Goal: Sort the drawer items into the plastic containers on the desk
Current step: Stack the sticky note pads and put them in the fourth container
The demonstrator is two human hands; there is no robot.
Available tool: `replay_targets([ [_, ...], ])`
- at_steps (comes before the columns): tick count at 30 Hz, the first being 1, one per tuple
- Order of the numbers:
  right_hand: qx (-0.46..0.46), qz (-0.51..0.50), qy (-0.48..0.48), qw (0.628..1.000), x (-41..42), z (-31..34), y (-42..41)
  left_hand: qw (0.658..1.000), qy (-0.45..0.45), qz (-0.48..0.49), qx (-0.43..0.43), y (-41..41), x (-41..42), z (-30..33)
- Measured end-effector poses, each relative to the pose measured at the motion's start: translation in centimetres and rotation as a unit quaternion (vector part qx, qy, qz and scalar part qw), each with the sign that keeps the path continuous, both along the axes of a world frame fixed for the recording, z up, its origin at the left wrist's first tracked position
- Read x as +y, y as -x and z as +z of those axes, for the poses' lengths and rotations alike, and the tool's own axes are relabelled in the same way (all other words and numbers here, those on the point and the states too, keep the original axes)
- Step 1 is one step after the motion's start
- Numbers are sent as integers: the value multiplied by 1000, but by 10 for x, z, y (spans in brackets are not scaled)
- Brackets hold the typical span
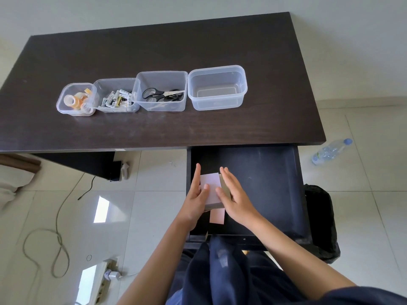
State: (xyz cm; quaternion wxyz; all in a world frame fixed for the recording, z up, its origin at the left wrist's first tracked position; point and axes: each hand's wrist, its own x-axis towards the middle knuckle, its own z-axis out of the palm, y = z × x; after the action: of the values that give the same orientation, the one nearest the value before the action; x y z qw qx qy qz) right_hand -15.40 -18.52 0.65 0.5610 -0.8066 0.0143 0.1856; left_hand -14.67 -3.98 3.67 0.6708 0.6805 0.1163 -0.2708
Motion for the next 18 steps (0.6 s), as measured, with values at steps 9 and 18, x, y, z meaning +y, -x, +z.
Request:
replay_targets([
  [9,82,-87,107,987,-17,-67,18,998,-27,60,24,8,25,-5],
  [18,100,35,259,960,3,-125,29,994,-34,97,47,21,48,-7],
])
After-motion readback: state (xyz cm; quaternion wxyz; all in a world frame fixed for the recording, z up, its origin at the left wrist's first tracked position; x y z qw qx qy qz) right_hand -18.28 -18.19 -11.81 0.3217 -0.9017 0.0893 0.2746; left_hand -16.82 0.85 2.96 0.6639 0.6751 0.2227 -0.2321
